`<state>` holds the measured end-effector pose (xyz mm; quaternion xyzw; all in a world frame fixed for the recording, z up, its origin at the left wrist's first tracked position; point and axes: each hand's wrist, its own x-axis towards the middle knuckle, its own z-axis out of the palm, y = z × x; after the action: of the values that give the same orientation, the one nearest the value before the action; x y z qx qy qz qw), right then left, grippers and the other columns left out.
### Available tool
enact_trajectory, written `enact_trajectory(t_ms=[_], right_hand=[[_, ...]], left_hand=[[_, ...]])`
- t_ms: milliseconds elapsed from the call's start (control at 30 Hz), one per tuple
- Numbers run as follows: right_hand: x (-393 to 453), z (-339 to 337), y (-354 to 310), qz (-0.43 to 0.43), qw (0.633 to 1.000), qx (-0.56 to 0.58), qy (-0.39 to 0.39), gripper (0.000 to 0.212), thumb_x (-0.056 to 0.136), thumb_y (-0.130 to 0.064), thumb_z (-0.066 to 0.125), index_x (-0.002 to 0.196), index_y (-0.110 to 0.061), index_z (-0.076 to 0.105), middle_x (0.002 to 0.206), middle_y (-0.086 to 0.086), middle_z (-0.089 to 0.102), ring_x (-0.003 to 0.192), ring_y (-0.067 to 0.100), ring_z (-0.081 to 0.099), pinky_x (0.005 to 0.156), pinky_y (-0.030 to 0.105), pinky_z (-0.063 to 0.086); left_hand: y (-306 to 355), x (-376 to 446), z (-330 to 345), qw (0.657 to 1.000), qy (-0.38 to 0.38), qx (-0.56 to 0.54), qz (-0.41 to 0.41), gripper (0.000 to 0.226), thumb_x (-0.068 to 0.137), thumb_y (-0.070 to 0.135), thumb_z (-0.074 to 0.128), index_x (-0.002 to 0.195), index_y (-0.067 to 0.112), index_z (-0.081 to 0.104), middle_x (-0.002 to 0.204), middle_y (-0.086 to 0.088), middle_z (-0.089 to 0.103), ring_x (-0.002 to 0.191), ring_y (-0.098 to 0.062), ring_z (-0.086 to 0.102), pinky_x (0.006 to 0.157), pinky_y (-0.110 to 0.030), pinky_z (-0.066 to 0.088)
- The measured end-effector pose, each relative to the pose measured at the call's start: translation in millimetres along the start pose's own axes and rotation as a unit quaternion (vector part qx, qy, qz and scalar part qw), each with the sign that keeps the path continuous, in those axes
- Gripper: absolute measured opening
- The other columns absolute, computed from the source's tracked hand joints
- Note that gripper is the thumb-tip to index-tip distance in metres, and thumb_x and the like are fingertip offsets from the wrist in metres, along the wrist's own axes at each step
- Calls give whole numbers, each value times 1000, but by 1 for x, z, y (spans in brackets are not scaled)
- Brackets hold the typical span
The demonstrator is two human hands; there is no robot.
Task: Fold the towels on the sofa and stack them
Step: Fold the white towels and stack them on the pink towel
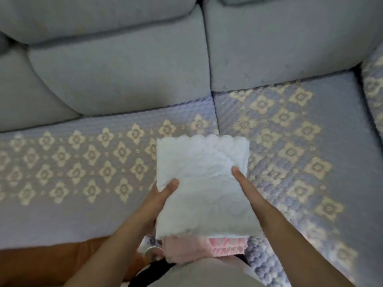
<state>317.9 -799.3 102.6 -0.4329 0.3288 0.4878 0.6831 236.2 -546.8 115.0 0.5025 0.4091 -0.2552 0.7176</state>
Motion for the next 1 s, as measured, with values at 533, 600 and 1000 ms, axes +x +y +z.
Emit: enact_trajectory(t_ms=[533, 600, 1000], right_hand=[[-45, 521, 267, -107, 969, -193, -113, 49, 96, -57, 50, 128, -22, 65, 123, 8, 71, 111, 29, 69, 98, 46, 49], [-46, 570, 287, -120, 963, -215, -111, 47, 96, -58, 50, 125, -24, 65, 120, 6, 72, 108, 27, 70, 94, 44, 52], [46, 776, 379, -72, 950, -252, -171, 57, 92, -59, 56, 136, -23, 59, 127, 7, 69, 116, 29, 66, 107, 50, 45]], left_hand=[[-19, -265, -516, 971, 87, -128, 181, 75, 74, 62, 81, 138, 32, 56, 131, -1, 68, 115, -25, 68, 103, -48, 50], [-5, -292, -563, 969, 87, -125, 195, 79, 74, 63, 80, 140, 30, 54, 131, -2, 67, 116, -25, 67, 105, -48, 49], [0, -338, -779, 951, 154, -177, 200, 81, 70, 66, 81, 139, 31, 54, 129, 3, 68, 115, -19, 67, 105, -45, 49]])
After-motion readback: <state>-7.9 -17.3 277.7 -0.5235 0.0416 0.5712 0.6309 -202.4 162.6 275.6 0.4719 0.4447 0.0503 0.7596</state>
